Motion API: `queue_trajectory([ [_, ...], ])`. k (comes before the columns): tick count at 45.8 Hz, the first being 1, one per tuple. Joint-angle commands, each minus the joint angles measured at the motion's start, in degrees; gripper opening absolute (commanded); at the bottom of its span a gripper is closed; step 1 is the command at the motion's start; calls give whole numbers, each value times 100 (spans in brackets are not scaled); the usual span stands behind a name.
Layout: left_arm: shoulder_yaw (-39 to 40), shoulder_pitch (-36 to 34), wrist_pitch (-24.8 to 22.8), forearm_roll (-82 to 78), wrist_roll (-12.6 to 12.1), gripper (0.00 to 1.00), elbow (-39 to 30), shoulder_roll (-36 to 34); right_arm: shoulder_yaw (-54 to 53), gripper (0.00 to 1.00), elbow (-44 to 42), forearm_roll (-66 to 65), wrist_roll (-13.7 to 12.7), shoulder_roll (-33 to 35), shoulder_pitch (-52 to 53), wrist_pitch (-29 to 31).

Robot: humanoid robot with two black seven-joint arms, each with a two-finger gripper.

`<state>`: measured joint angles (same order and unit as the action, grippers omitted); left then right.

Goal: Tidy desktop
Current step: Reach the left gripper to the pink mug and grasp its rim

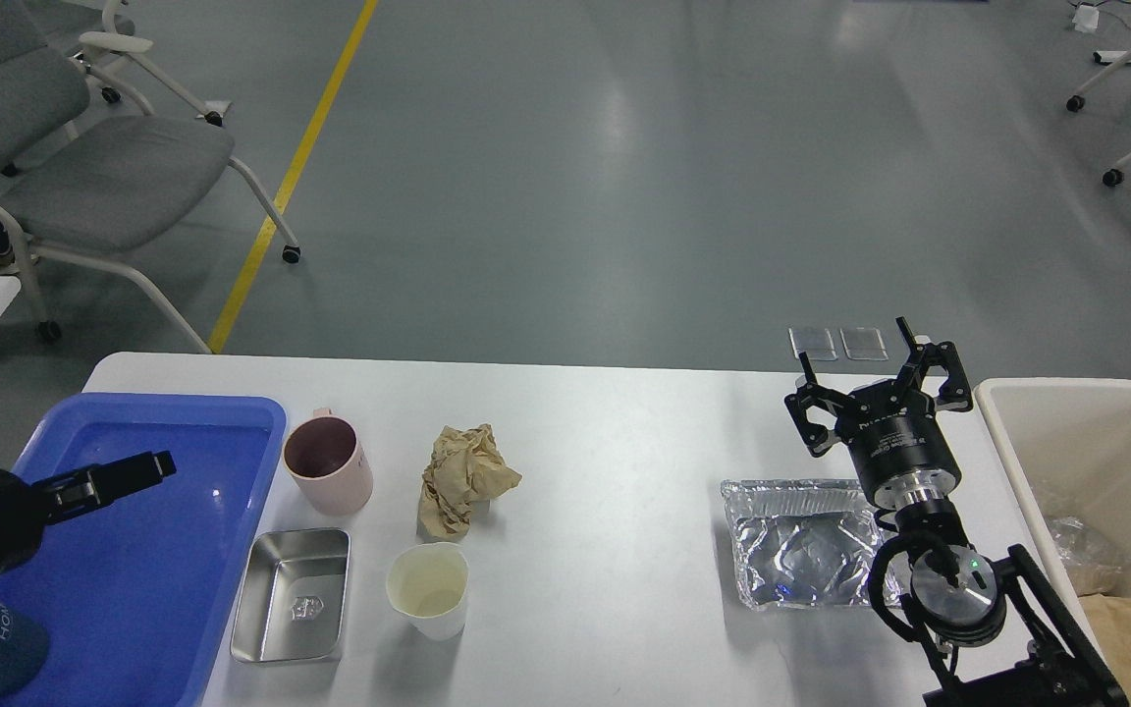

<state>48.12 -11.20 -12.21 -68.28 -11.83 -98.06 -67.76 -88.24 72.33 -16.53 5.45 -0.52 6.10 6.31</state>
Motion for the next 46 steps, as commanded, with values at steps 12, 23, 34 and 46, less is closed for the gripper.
queue_trajectory([
  [12, -1182, -1604, -344, -63, -12, 96, 1535, 1607, -9, 100, 0, 0, 0, 0, -29, 2],
  [23, -1314, -1728, -308, -80, -21, 96, 2265, 2372, -26, 100, 0, 0, 0, 0, -153, 19],
  [34, -1710, -1842, -194, -89, -65, 96, 2625, 2618, -35, 100, 0, 0, 0, 0, -161, 19],
  [46, -1701, -1877, -1, 16, -3, 89, 2915, 2724, -35, 100, 0, 0, 0, 0, -170, 19],
])
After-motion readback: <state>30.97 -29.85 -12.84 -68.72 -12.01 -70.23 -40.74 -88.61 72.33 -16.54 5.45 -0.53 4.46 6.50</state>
